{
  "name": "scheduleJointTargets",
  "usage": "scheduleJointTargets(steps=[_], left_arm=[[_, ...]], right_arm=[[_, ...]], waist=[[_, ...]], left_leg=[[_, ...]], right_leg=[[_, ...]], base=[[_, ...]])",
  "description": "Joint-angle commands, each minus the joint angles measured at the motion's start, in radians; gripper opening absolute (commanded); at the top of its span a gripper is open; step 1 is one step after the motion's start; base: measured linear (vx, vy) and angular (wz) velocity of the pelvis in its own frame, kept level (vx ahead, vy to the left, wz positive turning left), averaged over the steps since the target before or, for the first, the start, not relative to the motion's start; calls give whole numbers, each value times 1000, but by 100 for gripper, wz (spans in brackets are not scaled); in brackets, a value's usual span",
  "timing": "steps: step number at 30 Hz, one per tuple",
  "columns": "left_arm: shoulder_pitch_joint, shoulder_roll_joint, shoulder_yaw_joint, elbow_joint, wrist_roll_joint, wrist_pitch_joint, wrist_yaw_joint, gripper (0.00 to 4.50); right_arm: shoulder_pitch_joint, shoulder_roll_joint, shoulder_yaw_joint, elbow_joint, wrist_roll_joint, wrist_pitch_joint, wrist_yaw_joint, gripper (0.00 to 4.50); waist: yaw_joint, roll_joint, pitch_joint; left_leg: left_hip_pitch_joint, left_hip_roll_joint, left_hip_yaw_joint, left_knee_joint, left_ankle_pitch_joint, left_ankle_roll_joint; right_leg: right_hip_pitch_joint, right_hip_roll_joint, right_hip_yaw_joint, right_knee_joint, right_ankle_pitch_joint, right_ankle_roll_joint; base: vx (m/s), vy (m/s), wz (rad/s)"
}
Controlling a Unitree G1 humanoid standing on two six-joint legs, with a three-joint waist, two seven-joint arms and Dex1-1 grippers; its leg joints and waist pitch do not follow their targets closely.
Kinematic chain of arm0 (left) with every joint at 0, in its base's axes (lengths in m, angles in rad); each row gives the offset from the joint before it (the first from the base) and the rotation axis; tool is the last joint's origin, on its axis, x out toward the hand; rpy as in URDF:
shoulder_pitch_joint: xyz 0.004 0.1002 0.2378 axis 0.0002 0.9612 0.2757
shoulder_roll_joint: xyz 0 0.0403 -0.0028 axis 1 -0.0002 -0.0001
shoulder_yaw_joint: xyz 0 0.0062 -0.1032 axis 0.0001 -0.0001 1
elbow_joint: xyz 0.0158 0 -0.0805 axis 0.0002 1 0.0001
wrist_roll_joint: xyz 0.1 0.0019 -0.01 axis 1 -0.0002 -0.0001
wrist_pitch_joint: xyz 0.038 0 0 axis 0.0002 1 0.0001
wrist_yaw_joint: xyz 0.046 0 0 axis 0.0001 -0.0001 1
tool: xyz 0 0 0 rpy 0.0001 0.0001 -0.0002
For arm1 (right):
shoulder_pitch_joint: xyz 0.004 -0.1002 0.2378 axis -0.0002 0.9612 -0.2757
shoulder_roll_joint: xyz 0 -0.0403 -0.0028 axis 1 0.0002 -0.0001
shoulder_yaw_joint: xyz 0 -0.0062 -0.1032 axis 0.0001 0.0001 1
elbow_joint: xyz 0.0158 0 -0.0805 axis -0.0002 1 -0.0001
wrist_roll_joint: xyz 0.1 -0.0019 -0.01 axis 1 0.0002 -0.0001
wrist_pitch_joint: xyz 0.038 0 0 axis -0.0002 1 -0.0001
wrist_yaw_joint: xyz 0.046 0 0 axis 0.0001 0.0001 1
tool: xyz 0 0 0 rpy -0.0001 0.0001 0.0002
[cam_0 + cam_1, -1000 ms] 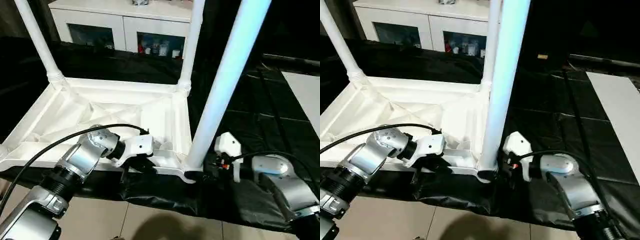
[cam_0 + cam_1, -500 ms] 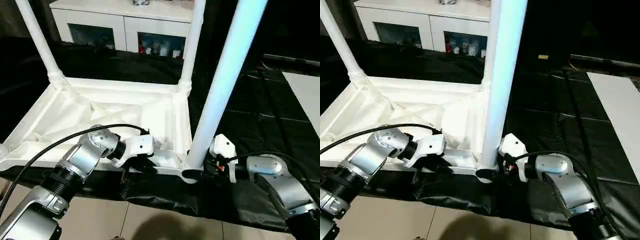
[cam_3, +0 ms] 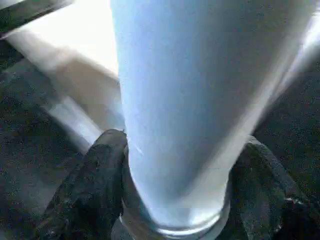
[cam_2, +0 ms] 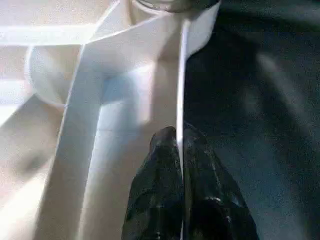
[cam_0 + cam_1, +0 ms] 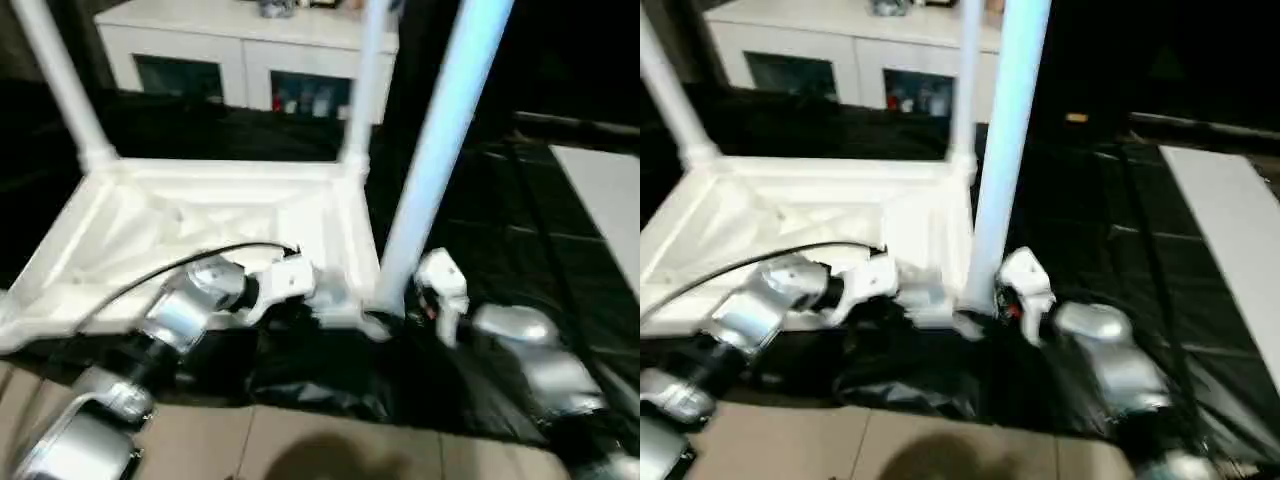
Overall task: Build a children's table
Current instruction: Rotate leg to tighten
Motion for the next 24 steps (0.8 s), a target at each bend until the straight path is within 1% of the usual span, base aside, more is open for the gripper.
scheduleJointTargets(steps=[1, 2, 3, 4, 5, 6, 7, 8, 9, 10, 11, 12, 13, 14, 15, 16, 17, 18, 19, 20, 21, 22, 23, 24], left_arm=[[-10, -27, 42, 21, -20, 50, 103, 0], [-21, -51, 58, 38, -21, 73, 152, 0], [-34, -84, 76, 59, -19, 101, 220, 0], [-52, -128, 102, 87, -20, 139, 311, 0], [-54, -132, 104, 89, -20, 143, 318, 0], [-62, -160, 115, 102, -21, 160, 364, 0], [-69, -199, 124, 113, -24, 174, 412, 0], [-72, -226, 120, 120, -17, 173, 434, 0], [-73, -244, 117, 125, -10, 169, 449, 0], [-76, -259, 117, 133, -3, 170, 464, 0], [-77, -266, 113, 138, 4, 172, 467, 0], [-78, -269, 111, 141, 5, 174, 473, 0], [-79, -268, 109, 143, 6, 175, 475, 0], [-79, -265, 106, 145, 6, 177, 477, 0], [-79, -265, 106, 145, 6, 177, 477, 0], [-82, -250, 105, 151, 11, 173, 478, 0], [-85, -244, 106, 157, 14, 170, 477, 0], [-85, -243, 106, 157, 14, 170, 477, 0], [-87, -239, 108, 161, 16, 168, 476, 0], [-89, -233, 109, 165, 19, 163, 474, 0], [-90, -226, 111, 167, 22, 159, 466, 0], [-90, -211, 109, 168, 28, 148, 450, 0], [-90, -208, 108, 168, 29, 145, 447, 0], [-89, -199, 106, 166, 31, 143, 436, 0]], right_arm=[[-8, 5, -36, 58, -22, 36, -117, 265], [-21, 35, -44, 77, -24, 40, -170, 265], [-40, 78, -57, 108, -28, 43, -252, 265], [-68, 139, -76, 153, -29, 45, -360, 265], [-70, 144, -78, 157, -29, 45, -369, 265], [-88, 186, -92, 188, -20, 44, -428, 265], [-112, 242, -97, 229, -14, 36, -489, 264], [-132, 283, -88, 263, -14, 20, -499, 264], [-146, 311, -74, 285, -16, 12, -495, 264], [-158, 334, -57, 305, -26, 4, -467, 264], [-160, 346, -40, 307, -28, -7, -420, 264], [-159, 350, -27, 301, -33, -20, -392, 264], [-158, 349, -20, 294, -36, -28, -376, 299], [-158, 348, -23, 289, -44, -40, -383, 320], [-158, 348, -23, 289, -44, -40, -383, 334], [-159, 326, -19, 281, -68, -63, -394, 336], [-164, 316, -26, 286, -82, -82, -412, 357], [-165, 315, -26, 286, -84, -84, -413, 357], [-168, 307, -32, 287, -82, -88, -409, 370], [-169, 295, -37, 282, -86, -94, -414, 370], [-167, 276, -36, 270, -91, -99, -402, 378], [-158, 237, -33, 237, -101, -104, -381, 383], [-157, 229, -33, 230, -102, -104, -378, 390], [-151, 208, -36, 210, -105, -104, -363, 399]], waist=[[-6, -4, -48], [-7, -3, -48], [-10, 2, -51], [-15, 4, -50], [-21, -1, -48], [-20, -2, -49], [-19, -1, -54], [-21, 0, -51], [-23, -1, -49], [-22, 0, -50], [-22, -6, -51], [-19, -4, -52], [-19, -5, -52], [-18, -6, -54], [-18, -5, -54], [-19, -4, -54], [-21, -4, -56], [-23, -5, -57], [-28, -7, -60], [-30, -4, -63], [-30, -5, -65], [-28, -4, -64], [-24, -5, -63], [-20, -4, -62]], left_leg=[[-13, 14, -17, -79, -284, -19], [-12, 18, -15, -81, -279, -6], [-10, 19, -13, -81, -271, 2], [-12, 22, -12, -82, -262, -2], [-11, 18, -12, -82, -273, -12], [-10, 14, -11, -80, -276, -10], [-6, 17, -8, -76, -254, 0], [-11, 17, -8, -80, -243, 3], [-15, 15, -9, -82, -259, 8], [-13, 15, -8, -80, -263, 10], [-12, 15, -6, -79, -253, 20], [-14, 16, -6, -79, -236, 26], [-14, 17, -5, -80, -232, 29], [-15, 17, -5, -80, -222, 30], [-15, 18, -5, -80, -220, 31], [-16, 18, -5, -80, -229, 32], [-20, 17, -6, -80, -228, 31], [-25, 15, -8, -80, -218, 31], [-35, 16, -11, -81, -193, 32], [-35, 17, -12, -78, -169, 37], [-31, 18, -10, -75, -154, 41], [-24, 18, -6, -72, -134, 54], [-24, 19, -3, -70, -119, 67], [-24, 19, -3, -71, -113, 71]], right_leg=[[46, -51, 33, -104, -577, -48], [44, -50, 36, -106, -536, -55], [40, -50, 40, -102, -483, -80], [38, -48, 43, -97, -452, -97], [36, -43, 42, -97, -449, -108], [38, -43, 41, -98, -457, -105], [35, -49, 50, -96, -417, -123], [35, -44, 51, -92, -390, -134], [41, -42, 47, -94, -414, -120], [40, -43, 48, -96, -416, -116], [39, -43, 50, -96, -399, -116], [41, -43, 52, -92, -377, -119], [41, -43, 53, -91, -369, -120], [42, -43, 53, -88, -352, -125], [42, -42, 54, -87, -350, -129], [42, -41, 53, -86, -350, -133], [47, -42, 53, -86, -350, -130], [50, -42, 52, -84, -343, -127], [57, -42, 52, -79, -321, -126], [56, -44, 52, -75, -279, -139], [52, -44, 54, -73, -247, -151], [47, -39, 55, -70, -198, -177], [49, -39, 56, -67, -173, -191], [50, -39, 56, -66, -167, -196]], base=[[-52, 13, -9], [0, 0, 0], [0, 0, 0], [0, 0, 0], [0, 0, 0], [0, 0, 0], [0, 0, 0], [0, 0, 0], [0, 0, 0], [0, 0, 0], [0, 0, 0], [0, 0, 0], [0, 0, 0], [0, 0, 0], [0, 0, 0], [0, 0, 0], [0, 0, 0], [0, 0, 0], [0, 0, 0], [0, 0, 0], [0, 0, 0], [0, 0, 0], [0, 0, 0], [0, 0, 0]])
